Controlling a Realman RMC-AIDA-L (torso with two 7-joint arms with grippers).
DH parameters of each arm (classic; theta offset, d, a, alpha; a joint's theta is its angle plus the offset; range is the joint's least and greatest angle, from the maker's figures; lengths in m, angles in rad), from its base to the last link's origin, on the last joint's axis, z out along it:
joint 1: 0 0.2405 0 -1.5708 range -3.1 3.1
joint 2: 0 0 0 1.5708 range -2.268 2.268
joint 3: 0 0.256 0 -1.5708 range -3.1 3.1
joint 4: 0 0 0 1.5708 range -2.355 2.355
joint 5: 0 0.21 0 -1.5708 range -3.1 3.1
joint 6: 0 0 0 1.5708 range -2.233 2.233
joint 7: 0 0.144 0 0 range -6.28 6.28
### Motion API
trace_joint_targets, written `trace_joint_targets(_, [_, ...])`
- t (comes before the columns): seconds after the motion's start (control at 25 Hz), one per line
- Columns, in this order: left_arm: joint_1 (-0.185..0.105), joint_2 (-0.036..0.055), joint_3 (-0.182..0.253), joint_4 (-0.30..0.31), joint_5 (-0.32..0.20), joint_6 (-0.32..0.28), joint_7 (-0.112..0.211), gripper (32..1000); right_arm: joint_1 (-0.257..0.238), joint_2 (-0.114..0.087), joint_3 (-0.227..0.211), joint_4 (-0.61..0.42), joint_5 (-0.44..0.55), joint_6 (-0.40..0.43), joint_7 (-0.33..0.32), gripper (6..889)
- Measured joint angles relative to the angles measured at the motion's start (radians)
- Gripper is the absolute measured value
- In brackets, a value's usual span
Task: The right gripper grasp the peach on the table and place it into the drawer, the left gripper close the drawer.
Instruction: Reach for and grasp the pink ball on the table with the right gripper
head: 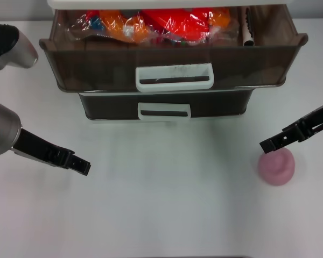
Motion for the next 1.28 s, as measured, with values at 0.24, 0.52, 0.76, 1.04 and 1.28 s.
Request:
trace_joint_targets(0.24, [-0.001, 0.0004, 0.0, -0.001, 0.005, 0.004, -0.007, 811, 0.002, -0.001, 0.0, 0.0, -0.002, 0.001, 0.0, 786])
trace_joint_targets(0.52, [-0.002, 0.0004, 0.0, -0.001, 0.003, 0.007, -0.01, 811, 0.003, -0.001, 0.0, -0.003, 0.0, 0.007, 0.0, 787])
trace_joint_targets(0.76, [-0.003, 0.0004, 0.0, -0.001, 0.004, 0.008, -0.014, 810, 0.004, -0.006, 0.001, -0.003, -0.005, 0.009, 0.0, 787])
trace_joint_targets(1.04, [-0.013, 0.0003, 0.001, -0.023, 0.005, 0.007, -0.014, 810, 0.002, -0.04, 0.025, 0.012, -0.006, 0.006, -0.012, 786])
trace_joint_targets(1.28, [-0.013, 0.0004, -0.002, -0.026, 0.007, 0.006, -0.01, 809, 0.003, -0.065, 0.116, 0.098, -0.006, -0.001, -0.072, 786])
